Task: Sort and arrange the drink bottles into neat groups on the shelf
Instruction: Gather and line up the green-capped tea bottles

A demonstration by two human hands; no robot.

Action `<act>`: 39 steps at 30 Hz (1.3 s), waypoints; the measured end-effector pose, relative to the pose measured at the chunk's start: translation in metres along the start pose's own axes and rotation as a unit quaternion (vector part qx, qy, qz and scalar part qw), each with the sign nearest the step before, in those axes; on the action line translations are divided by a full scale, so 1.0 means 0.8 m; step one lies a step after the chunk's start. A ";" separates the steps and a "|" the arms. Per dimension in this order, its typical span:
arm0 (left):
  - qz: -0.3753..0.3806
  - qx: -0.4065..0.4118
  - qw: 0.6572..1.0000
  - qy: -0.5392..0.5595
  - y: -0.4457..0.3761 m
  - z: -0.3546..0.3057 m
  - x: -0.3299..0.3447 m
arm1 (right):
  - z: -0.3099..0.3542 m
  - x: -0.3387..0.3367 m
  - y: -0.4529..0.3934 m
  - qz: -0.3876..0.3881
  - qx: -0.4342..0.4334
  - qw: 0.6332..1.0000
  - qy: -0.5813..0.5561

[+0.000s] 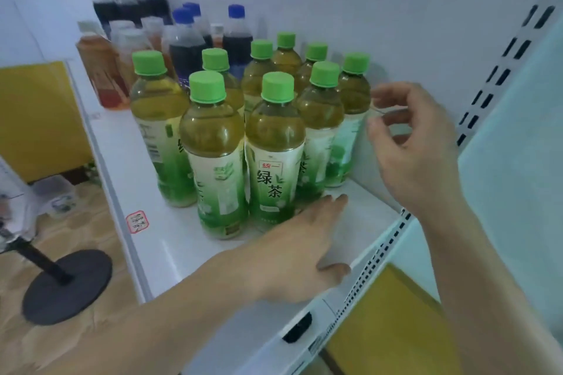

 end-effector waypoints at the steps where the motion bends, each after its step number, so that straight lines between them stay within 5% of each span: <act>1: -0.002 -0.006 1.000 -0.001 -0.008 -0.006 0.006 | 0.003 -0.006 -0.018 -0.004 -0.027 0.999 0.030; 4: -0.043 -0.032 0.998 0.028 -0.034 -0.015 0.012 | 0.018 -0.007 -0.066 0.013 -0.094 0.988 0.123; 10: -0.117 -0.099 0.986 0.068 -0.052 -0.018 0.009 | 0.028 0.034 -0.134 0.153 -0.067 0.930 0.328; 15: -0.140 -0.122 0.981 0.056 -0.047 -0.013 0.020 | 0.032 0.030 -0.146 0.235 -0.049 0.908 0.344; 23: -0.146 -0.094 0.985 -0.013 -0.052 -0.016 0.028 | 0.031 0.029 -0.148 0.246 -0.061 0.906 0.338; 34: -0.139 -0.038 0.987 0.065 -0.040 -0.002 0.012 | 0.066 0.027 -0.142 0.248 -0.141 0.840 0.462; 37: -0.075 0.010 0.996 0.038 -0.022 -0.005 0.004 | 0.093 0.014 -0.119 0.193 -0.261 0.891 0.318; 39: -0.032 0.023 0.999 0.021 0.000 -0.001 -0.005 | 0.099 0.017 -0.101 0.239 -0.268 0.910 0.207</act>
Point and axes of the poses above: each hand's wrist, its own y-axis away from the middle knuckle, its own x-axis out of the palm, z = x × y, the point moved 5 cm from there along -y, towards the middle knuckle, and after that the axes turned 8 degrees about -y, right-handed, at the moved point
